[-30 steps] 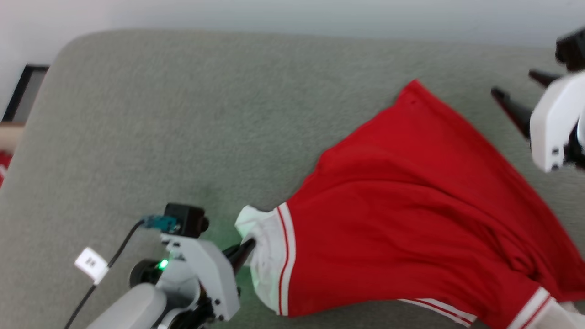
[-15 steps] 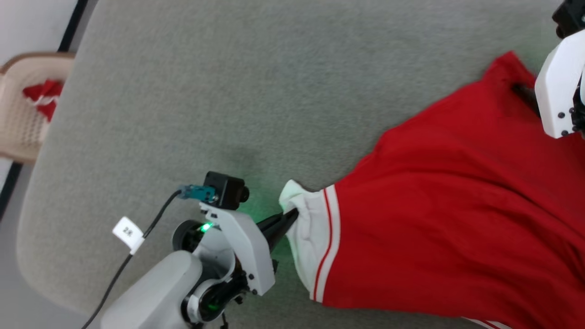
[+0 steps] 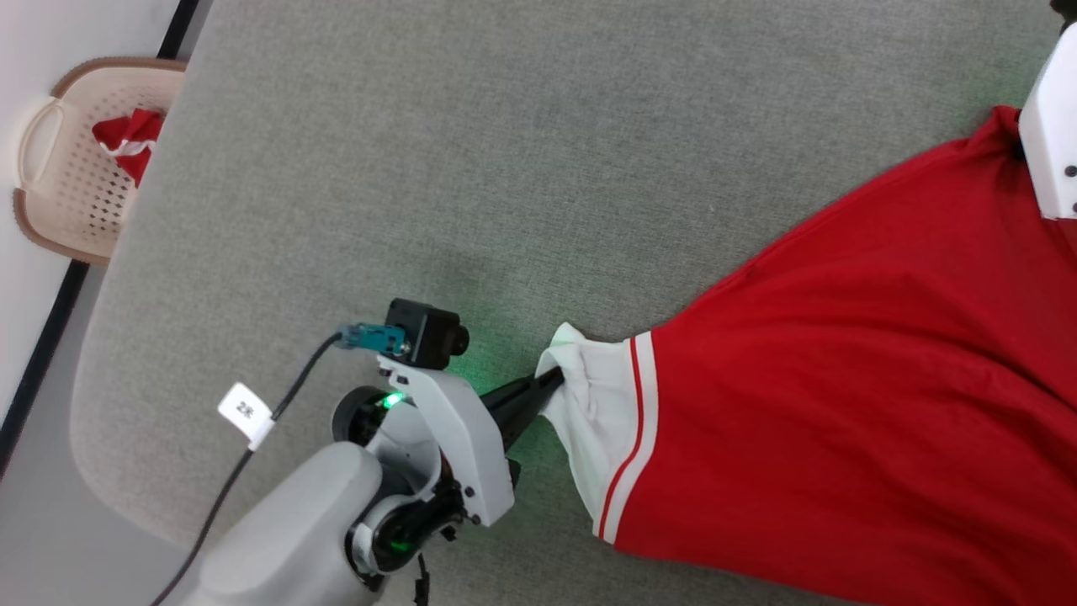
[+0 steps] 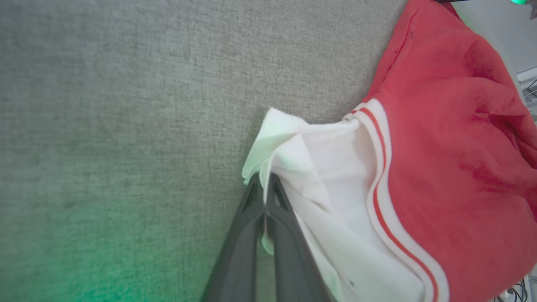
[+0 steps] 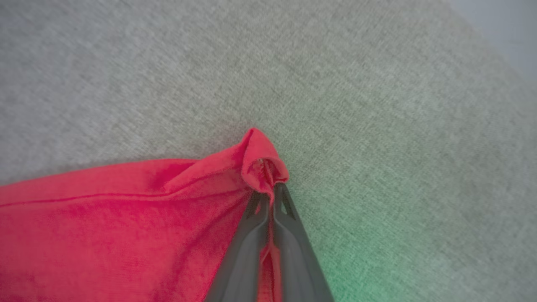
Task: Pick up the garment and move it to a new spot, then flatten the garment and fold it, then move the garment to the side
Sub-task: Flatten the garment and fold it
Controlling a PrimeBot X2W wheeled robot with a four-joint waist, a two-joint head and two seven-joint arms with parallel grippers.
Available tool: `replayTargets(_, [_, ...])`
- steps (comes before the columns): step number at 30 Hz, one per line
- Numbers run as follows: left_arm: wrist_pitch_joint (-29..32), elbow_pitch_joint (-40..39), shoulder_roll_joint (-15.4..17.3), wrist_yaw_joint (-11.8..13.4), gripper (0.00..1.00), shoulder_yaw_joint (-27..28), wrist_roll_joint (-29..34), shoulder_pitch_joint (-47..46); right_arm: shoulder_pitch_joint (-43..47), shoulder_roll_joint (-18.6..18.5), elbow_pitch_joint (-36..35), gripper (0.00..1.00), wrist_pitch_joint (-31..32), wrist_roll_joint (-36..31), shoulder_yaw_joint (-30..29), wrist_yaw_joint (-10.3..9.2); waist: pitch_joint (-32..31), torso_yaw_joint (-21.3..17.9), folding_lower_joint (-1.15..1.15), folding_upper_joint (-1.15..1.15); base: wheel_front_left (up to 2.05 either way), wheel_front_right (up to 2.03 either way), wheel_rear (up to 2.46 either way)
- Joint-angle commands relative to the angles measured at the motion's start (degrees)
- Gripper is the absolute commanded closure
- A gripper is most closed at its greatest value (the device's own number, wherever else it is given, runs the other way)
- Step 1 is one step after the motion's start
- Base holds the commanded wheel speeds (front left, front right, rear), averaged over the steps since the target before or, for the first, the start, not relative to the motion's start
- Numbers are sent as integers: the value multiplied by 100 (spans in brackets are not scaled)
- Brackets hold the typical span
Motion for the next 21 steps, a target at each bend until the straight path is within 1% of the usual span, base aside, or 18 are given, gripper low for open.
replayTargets(1, [91, 296, 171, 85, 100, 11, 2, 39, 517, -8, 340, 100, 100, 11, 280, -8, -61, -64, 0, 0, 0, 0, 0])
replayTargets(5, [203, 349, 251, -4, 100, 78, -101, -82, 334, 90, 348, 100, -177, 33, 268, -8, -155, -207, 0, 0, 0, 0, 0])
replayTargets(7, [332, 354, 369, 6, 100, 95, -85, -193, 258, 145, 389, 100, -274, 70, 249, -8, -211, -297, 0, 0, 0, 0, 0])
replayTargets(12, [677, 139, 803, 202, 100, 297, 37, -744, -37, 308, 342, 100, -571, 174, 118, -8, -435, -542, 0, 0, 0, 0, 0])
replayTargets(15, [1017, 11, 1083, 362, 100, 388, 152, -1209, -221, 301, 157, 100, -768, 208, 136, -8, -576, -691, 0, 0, 0, 0, 0])
replayTargets(18, [1419, -71, 1350, 418, 100, 443, 275, -1761, -351, 242, -24, 100, -1042, 247, 109, -8, -716, -836, 0, 0, 0, 0, 0])
replayTargets(21, [1801, -100, 1474, 459, 100, 464, 394, -2334, -502, 249, -152, 100, -1351, 316, -8, -7, -861, -968, 0, 0, 0, 0, 0])
